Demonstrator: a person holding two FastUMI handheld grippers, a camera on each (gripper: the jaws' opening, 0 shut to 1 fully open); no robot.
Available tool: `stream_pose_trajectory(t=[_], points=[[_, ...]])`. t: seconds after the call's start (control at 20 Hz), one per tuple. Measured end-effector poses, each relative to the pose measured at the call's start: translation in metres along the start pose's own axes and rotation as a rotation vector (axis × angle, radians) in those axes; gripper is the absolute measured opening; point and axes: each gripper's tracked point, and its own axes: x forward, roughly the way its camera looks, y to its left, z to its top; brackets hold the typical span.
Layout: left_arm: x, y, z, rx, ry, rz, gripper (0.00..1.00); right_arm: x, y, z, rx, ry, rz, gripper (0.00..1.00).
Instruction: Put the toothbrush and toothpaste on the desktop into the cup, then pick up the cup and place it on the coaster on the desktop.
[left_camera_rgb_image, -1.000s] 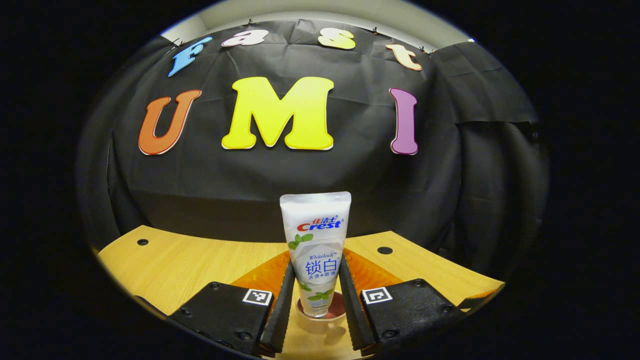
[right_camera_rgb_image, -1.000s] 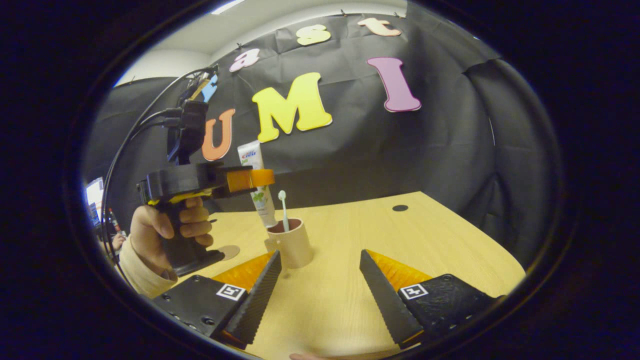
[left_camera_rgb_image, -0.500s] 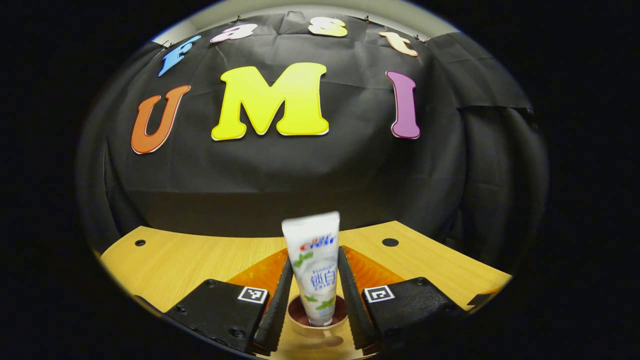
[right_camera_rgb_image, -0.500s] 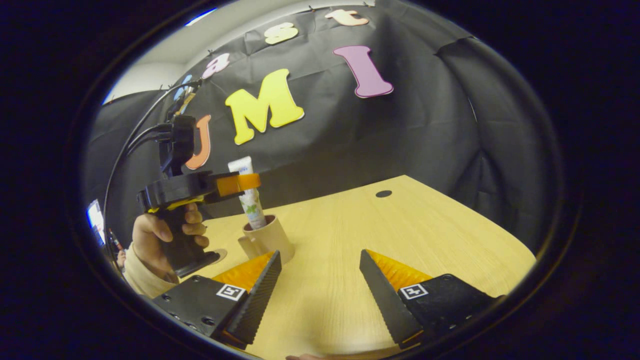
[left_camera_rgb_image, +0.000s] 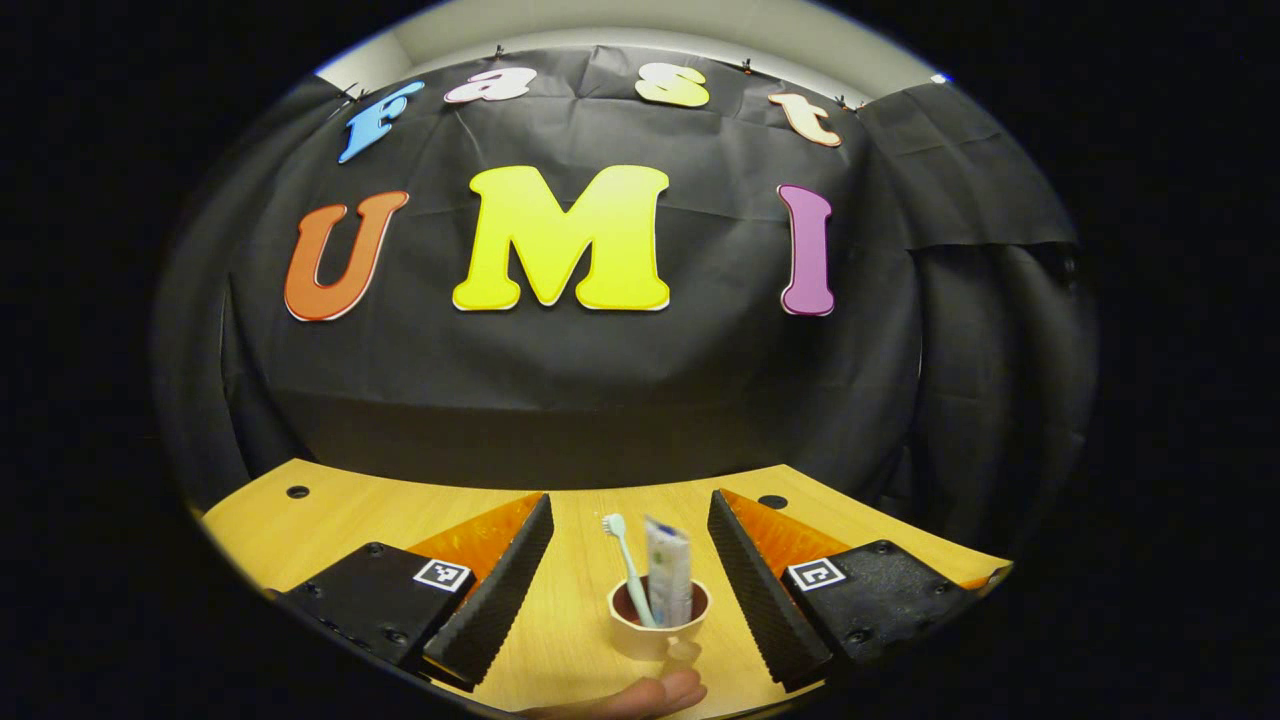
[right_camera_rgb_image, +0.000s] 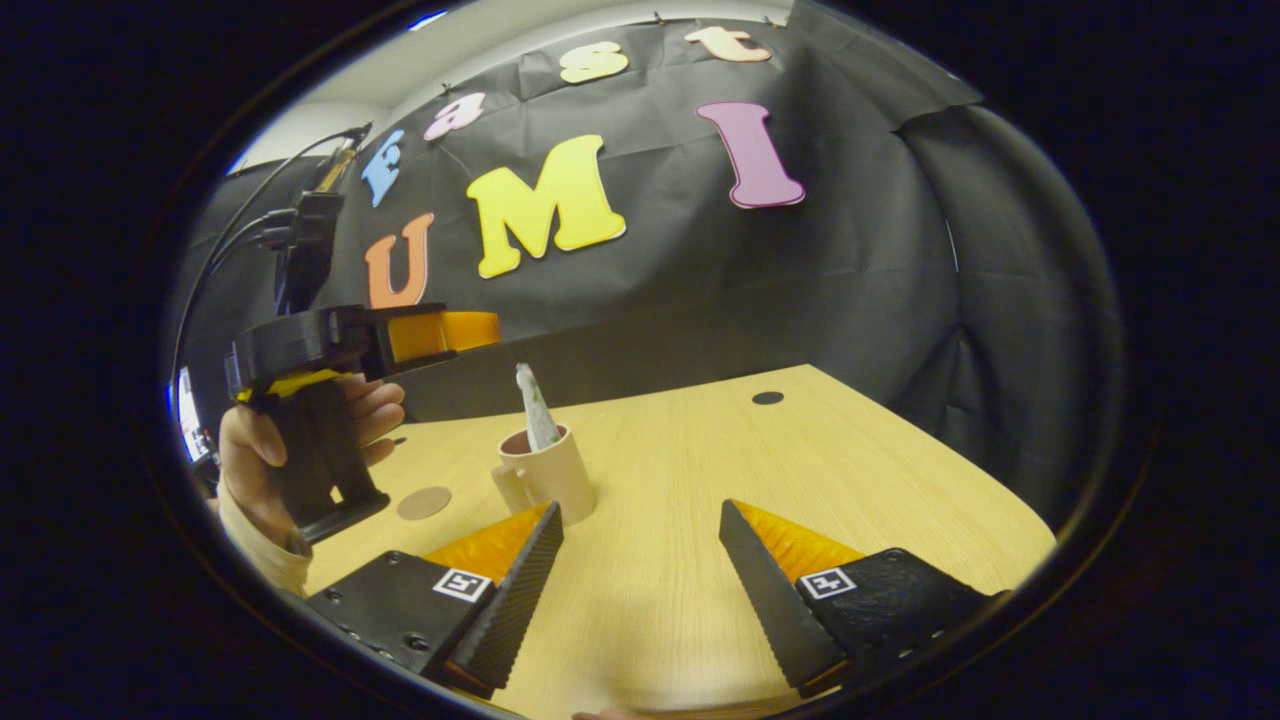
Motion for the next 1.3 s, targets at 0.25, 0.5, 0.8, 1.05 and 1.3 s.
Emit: stream_pose_trajectory(t=[0.25,0.5,0.8,1.05,1.3], points=[[-0.048,0.028,-0.011,0.032,-0.004,0.024,0.99,-0.001,0.029,0.03,-0.119,-0.026,0.006,0.99],[-0.095,0.056,-0.025,0.064,-0.007,0.082,0.99,0.006,0.051,0.055,-0.171,-0.058,0.0,0.96],[-0.143,0.061,-0.053,0.049,0.008,0.079,0.99,0.039,0.083,0.059,-0.155,0.05,0.044,0.96],[-0.173,0.092,-0.076,0.017,0.027,0.121,0.99,0.092,0.108,0.02,-0.188,0.32,0.03,0.92],[-0.184,0.109,-0.084,0.022,0.02,0.138,0.99,0.121,0.115,-0.018,-0.175,0.568,-0.011,0.9]])
